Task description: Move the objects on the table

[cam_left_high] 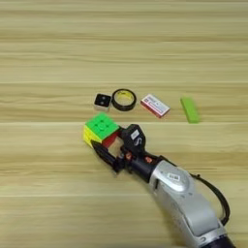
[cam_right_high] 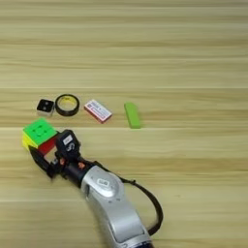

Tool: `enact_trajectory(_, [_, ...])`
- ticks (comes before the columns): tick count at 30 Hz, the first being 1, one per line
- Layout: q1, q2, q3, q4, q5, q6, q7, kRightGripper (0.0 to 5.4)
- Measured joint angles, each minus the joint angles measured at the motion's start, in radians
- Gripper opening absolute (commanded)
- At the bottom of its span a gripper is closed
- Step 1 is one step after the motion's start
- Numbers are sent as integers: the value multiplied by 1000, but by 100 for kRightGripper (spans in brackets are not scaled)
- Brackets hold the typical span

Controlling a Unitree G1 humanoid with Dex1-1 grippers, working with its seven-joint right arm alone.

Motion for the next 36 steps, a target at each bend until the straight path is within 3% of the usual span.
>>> enact_trajectory(11, [15,22,49,26,-15,-32,14,332])
enact_trajectory(16, [-20,44,56,98,-22,-74,16,332])
enact_trajectory(25, [-24,50,52,149,-41,-93,13,458])
enact_trajectory(33, [-22,49,50,142,-55,-95,10,538])
enact_trajectory(36, [0,38,42,110,-60,-92,3,538])
